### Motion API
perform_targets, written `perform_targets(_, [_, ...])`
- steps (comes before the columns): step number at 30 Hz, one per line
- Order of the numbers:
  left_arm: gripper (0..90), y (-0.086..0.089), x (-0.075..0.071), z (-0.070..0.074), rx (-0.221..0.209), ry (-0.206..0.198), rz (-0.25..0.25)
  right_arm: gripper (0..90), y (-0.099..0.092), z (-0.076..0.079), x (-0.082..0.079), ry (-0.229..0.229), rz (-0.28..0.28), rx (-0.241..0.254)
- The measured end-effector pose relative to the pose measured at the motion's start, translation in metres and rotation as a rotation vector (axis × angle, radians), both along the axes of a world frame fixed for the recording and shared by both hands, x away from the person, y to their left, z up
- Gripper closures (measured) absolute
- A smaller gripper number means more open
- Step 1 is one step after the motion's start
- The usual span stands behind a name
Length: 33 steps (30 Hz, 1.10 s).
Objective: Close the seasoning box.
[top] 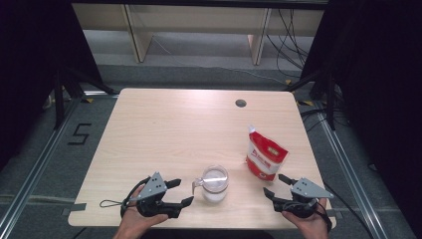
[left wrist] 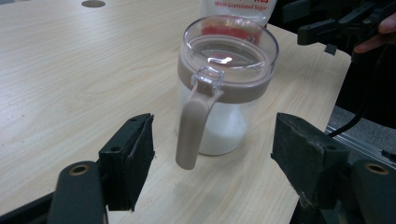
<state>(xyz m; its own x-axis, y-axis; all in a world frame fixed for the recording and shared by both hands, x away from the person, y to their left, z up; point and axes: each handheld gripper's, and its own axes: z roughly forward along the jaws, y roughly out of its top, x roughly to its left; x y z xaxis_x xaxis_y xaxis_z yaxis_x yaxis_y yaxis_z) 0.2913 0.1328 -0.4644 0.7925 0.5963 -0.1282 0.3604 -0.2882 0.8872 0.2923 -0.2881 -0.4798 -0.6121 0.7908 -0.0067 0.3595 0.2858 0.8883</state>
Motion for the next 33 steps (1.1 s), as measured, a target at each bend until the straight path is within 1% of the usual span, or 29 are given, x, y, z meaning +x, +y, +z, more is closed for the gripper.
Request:
perform_targets(1, [28.8,0.000,0.000,-0.001,-0.009,0.003,-0.001,28.7,0.001,0.000,-0.001,0.016,-0.004,0.004])
perform_targets(2, [28.8,0.000,-0.001,-0.002,-0.015,0.016,0.011,28.6,0.001,0.000,-0.001,0.015,-0.004,0.004])
perform_targets(3, [28.7,0.000,-0.002,-0.003,-0.011,0.015,0.014,28.6,0.001,0.000,-0.001,0.015,-0.003,0.003])
perform_targets(4, [28.6,0.001,-0.002,-0.004,-0.011,0.019,0.016,28.6,0.001,0.000,0.000,0.008,-0.001,-0.001])
perform_targets(5, [28.4,0.002,-0.001,-0.004,-0.003,0.014,0.014,28.6,0.000,0.000,0.002,-0.010,0.014,-0.010])
perform_targets(7, [27.9,0.003,-0.001,-0.006,-0.012,0.026,0.019,28.6,0.000,0.000,0.002,-0.005,0.011,-0.011])
perform_targets(9, [27.7,0.003,-0.002,-0.008,-0.004,0.034,0.029,28.6,0.000,-0.001,0.001,-0.009,0.007,-0.007])
perform_targets(10, [27.7,0.003,-0.002,-0.009,-0.005,0.035,0.021,28.6,0.000,-0.001,0.001,-0.001,0.007,-0.006])
perform_targets(11, [27.7,0.003,-0.002,-0.010,-0.004,0.037,0.018,28.6,0.000,-0.001,0.002,-0.020,0.018,-0.017])
perform_targets(12, [27.7,0.003,-0.002,-0.010,-0.002,0.036,0.018,28.6,0.000,-0.001,0.002,-0.011,0.016,-0.008])
perform_targets(13, [27.6,0.004,-0.003,-0.010,0.012,0.034,0.017,28.6,0.001,-0.001,0.002,-0.009,0.024,-0.006])
perform_targets(14, [27.6,0.004,-0.003,-0.011,0.011,0.036,0.016,28.5,0.001,0.000,0.001,-0.005,0.021,0.004])
perform_targets(16, [27.4,0.004,-0.004,-0.012,0.016,0.037,0.017,28.4,0.000,0.000,0.001,-0.006,0.021,-0.003])
perform_targets(17, [27.3,0.004,-0.003,-0.014,0.008,0.037,0.017,28.3,0.000,0.000,0.001,-0.006,0.020,-0.002])
perform_targets(18, [27.1,0.005,-0.003,-0.014,0.023,0.039,0.017,28.0,0.000,0.000,0.002,-0.012,0.019,-0.005])
perform_targets(19, [26.7,0.005,-0.004,-0.014,0.024,0.043,0.024,28.0,0.001,0.001,-0.001,0.009,0.005,0.011])
perform_targets(20, [26.6,0.006,-0.004,-0.015,0.030,0.044,0.024,28.1,0.000,0.002,-0.001,-0.001,0.018,-0.002])
perform_targets(21, [26.6,0.007,-0.005,-0.017,0.032,0.045,0.024,28.0,0.000,0.002,-0.001,-0.005,0.017,0.001])
perform_targets(22, [26.6,0.008,-0.004,-0.018,0.034,0.042,0.018,28.0,0.001,0.002,-0.001,0.002,0.021,0.008])
perform_targets(23, [26.5,0.008,-0.005,-0.018,0.029,0.046,0.022,27.8,0.002,0.003,-0.002,-0.003,0.013,0.001])
perform_targets(24, [26.4,0.009,-0.005,-0.019,0.033,0.049,0.023,27.7,0.002,0.002,-0.002,-0.006,0.016,0.009])
perform_targets(25, [26.1,0.010,-0.005,-0.019,0.043,0.047,0.020,27.4,0.004,0.002,-0.006,0.023,0.009,0.023])
perform_targets(26, [25.7,0.010,-0.006,-0.019,0.029,0.043,0.022,27.0,0.005,0.002,-0.008,0.033,0.010,0.034])
perform_targets(27, [25.3,0.011,-0.006,-0.019,0.046,0.041,0.017,26.7,0.003,0.001,-0.007,0.017,0.033,0.019])
perform_targets(29, [24.2,0.012,-0.008,-0.020,0.043,0.041,0.008,26.4,0.004,0.002,-0.009,0.009,0.031,0.021])
perform_targets(30, [23.9,0.012,-0.008,-0.020,0.048,0.037,0.006,26.2,0.005,0.003,-0.013,0.023,0.023,0.030])
perform_targets(31, [23.6,0.012,-0.009,-0.021,0.053,0.030,0.004,25.9,0.005,0.002,-0.012,0.003,0.036,0.021])
perform_targets(32, [23.0,0.013,-0.009,-0.021,0.063,0.029,0.005,25.6,0.006,0.003,-0.016,0.037,0.022,0.036])
perform_targets(33, [22.2,0.013,-0.010,-0.022,0.065,0.029,0.006,25.2,0.007,0.002,-0.015,0.025,0.035,0.037])
